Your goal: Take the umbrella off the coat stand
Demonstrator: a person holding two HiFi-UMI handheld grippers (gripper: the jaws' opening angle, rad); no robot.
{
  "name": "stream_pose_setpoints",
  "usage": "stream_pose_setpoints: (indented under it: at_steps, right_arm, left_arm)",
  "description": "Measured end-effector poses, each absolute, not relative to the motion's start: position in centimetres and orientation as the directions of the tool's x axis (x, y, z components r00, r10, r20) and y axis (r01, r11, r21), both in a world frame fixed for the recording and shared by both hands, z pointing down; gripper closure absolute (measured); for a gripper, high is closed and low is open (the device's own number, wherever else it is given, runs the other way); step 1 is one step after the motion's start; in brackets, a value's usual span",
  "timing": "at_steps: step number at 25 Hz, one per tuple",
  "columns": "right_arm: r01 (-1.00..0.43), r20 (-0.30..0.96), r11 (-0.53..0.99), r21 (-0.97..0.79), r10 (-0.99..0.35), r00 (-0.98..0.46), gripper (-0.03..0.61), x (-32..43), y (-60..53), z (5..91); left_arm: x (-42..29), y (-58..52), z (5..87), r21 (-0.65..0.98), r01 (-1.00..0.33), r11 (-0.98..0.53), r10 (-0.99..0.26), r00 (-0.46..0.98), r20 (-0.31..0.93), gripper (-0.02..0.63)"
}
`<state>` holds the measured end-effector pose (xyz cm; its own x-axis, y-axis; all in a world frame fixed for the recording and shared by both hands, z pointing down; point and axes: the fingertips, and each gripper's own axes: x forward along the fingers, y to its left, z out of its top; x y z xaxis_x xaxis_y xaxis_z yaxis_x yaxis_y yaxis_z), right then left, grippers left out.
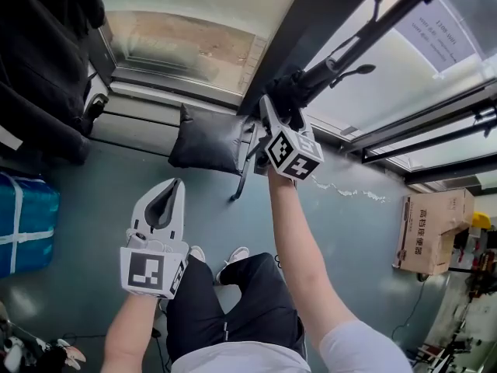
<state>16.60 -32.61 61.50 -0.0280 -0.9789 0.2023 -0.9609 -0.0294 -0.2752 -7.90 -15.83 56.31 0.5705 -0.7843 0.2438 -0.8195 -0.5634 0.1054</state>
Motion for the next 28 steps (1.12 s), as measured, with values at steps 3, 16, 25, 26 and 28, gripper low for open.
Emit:
stream_pose_setpoints:
  at_steps: [3, 16, 25, 26, 28]
  right_arm:
    - [-0.945, 0.196, -0.066, -0.321, -0.981, 0.002, 0.224, 16.6, -33.8, 61.7]
    - [-0.968, 0.135, -0.008, -0.249, -0.991, -0.026, 0.224, 15.6, -38.3, 60.9]
    - [-0.977, 0.158, 0.021, -0.21, -0.986, -0.056, 0.276, 15.3, -38.7, 61.4]
    - [-0.977, 0.164, 0.029, -0.21, -0.984, -0.065, 0.288, 15.2, -38.6, 61.4]
    - [-0.974, 0.18, 0.063, -0.218, -0.978, -0.103, 0.292, 14.6, -38.3, 61.5]
  left_arm:
    - [-7.5, -16.1, 56.9, 0.114, -0.815, -0.569, -0.777, 0.577, 0.249, 0.591]
    - [-9.4, -17.6, 58.4, 0.128, -0.829, -0.545, -0.784, 0.557, 0.274, 0.591]
    - [-8.9, -18.2, 58.6, 0.147, -0.823, -0.549, -0.778, 0.568, 0.269, 0.591]
    - [-8.9, -18.1, 58.6, 0.149, -0.824, -0.547, -0.779, 0.566, 0.269, 0.591]
    - [-8.9, -18.0, 58.5, 0.153, -0.826, -0.542, -0.782, 0.563, 0.269, 0.591]
